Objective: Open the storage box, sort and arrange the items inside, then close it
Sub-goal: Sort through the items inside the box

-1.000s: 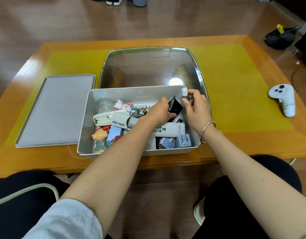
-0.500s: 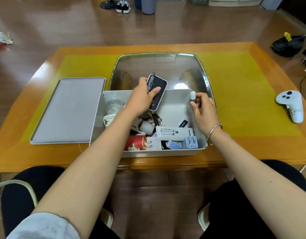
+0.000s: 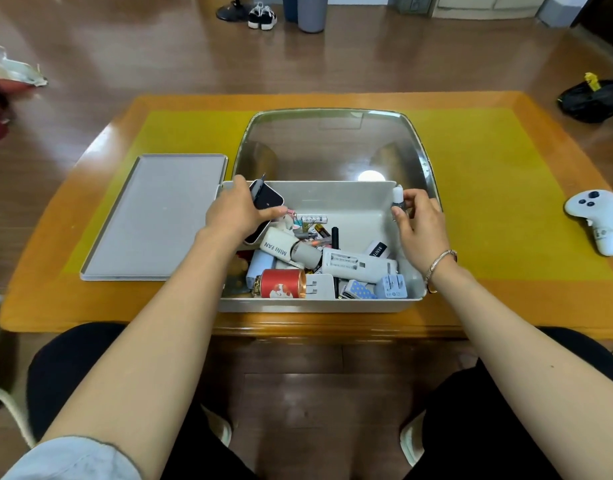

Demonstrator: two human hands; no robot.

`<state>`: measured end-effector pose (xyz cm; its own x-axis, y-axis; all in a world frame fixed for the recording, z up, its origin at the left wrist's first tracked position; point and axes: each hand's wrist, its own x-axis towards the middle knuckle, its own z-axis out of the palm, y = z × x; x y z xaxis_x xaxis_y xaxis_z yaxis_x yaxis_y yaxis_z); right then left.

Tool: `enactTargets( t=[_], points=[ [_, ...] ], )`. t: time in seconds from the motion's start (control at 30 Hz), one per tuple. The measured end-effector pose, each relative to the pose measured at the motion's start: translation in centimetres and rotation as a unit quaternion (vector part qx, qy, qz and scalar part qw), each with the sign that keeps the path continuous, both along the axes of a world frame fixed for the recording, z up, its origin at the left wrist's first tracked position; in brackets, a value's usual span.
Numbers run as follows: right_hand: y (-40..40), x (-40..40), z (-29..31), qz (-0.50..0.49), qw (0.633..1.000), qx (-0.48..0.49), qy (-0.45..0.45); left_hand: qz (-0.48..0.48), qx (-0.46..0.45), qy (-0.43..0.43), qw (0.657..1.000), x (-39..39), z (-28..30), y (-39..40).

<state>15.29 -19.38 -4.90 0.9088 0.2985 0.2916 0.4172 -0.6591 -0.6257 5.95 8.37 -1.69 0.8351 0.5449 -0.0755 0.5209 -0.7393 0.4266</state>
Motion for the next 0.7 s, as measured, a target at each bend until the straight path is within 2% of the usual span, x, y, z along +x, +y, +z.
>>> enactTargets(
  t=[0.2, 0.4, 0.5, 0.6, 0.7],
  points=[
    [0.0, 0.1, 0.0, -0.001, 1.0, -0.01, 0.002, 0.003, 0.005, 0.018, 1.0, -0.7, -1.3, -0.1],
    [-0.1, 0.1, -0.1, -0.003, 1.0, -0.012, -0.005, 0.026, 0.138, 0.039, 0.989, 0.0, -1.5, -1.5],
    [-0.1, 0.1, -0.2, -0.006, 1.0, -0.021, -0.015, 0.012, 0.173, 0.013, 0.985, 0.5, -0.8, -2.7],
    [-0.1, 0.1, -0.3, -0.01, 0.999, -0.025, -0.019, -0.06, 0.173, -0.054, 0.982, 1.5, -0.1, -4.9],
    [-0.1, 0.2, -0.4, -0.009, 0.999, -0.018, -0.026, -0.209, 0.147, -0.079, 0.963, 2.9, -0.2, -7.9]
  ],
)
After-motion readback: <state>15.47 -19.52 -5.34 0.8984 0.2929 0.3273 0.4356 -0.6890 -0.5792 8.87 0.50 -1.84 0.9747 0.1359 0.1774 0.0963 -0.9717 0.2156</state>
